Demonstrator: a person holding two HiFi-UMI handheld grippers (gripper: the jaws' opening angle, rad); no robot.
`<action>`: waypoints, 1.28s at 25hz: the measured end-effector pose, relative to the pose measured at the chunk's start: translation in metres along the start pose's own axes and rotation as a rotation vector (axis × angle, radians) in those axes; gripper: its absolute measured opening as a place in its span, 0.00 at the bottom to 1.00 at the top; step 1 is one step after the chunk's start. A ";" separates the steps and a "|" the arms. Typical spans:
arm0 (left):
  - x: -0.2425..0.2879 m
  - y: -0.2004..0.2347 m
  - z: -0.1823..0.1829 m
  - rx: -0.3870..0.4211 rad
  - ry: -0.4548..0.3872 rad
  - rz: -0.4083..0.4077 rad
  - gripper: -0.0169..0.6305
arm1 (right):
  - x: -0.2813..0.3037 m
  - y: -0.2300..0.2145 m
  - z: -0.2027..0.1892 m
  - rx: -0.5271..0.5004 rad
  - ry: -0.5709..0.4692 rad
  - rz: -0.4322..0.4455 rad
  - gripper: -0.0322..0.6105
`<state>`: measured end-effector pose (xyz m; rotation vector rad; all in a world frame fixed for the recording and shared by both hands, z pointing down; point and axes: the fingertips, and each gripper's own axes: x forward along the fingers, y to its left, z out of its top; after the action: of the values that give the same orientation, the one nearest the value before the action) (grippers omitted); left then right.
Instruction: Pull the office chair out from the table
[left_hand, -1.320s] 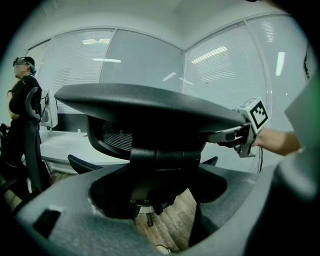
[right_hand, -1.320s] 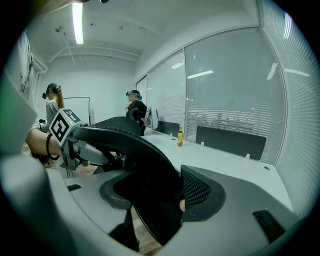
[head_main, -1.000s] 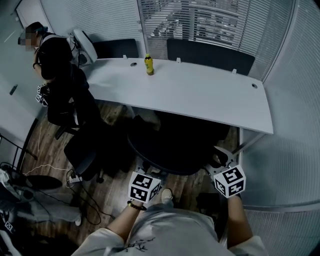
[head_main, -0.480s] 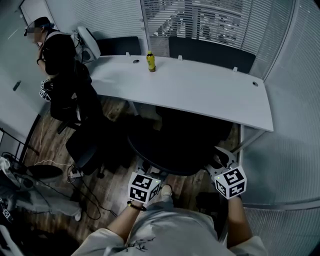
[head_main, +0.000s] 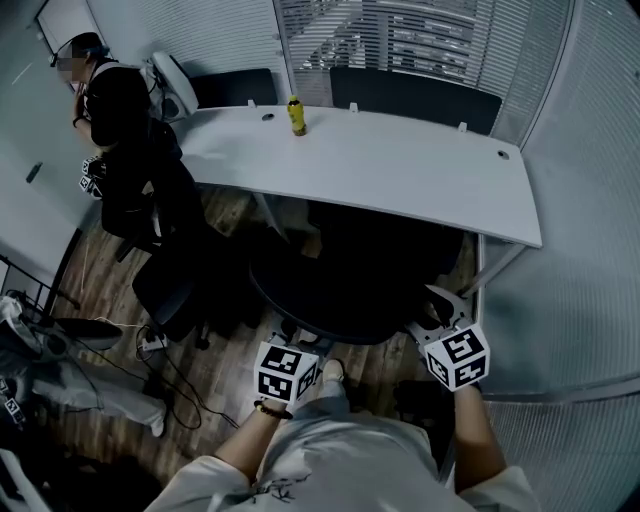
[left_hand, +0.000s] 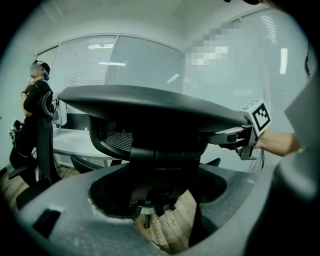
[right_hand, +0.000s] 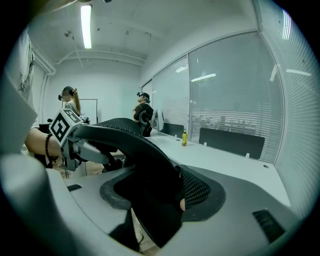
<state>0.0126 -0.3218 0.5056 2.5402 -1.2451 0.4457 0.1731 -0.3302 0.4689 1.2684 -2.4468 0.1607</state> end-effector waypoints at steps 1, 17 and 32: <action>-0.003 -0.003 -0.001 -0.001 0.000 0.003 0.53 | -0.003 0.002 -0.001 0.000 -0.001 0.001 0.41; -0.058 -0.042 -0.027 -0.011 -0.024 0.033 0.53 | -0.053 0.045 -0.017 -0.010 -0.024 0.022 0.41; -0.097 -0.057 -0.048 -0.009 -0.021 0.036 0.53 | -0.075 0.082 -0.025 -0.038 -0.012 0.052 0.41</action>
<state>-0.0060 -0.2007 0.5054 2.5250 -1.2988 0.4216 0.1532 -0.2178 0.4696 1.1940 -2.4827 0.1197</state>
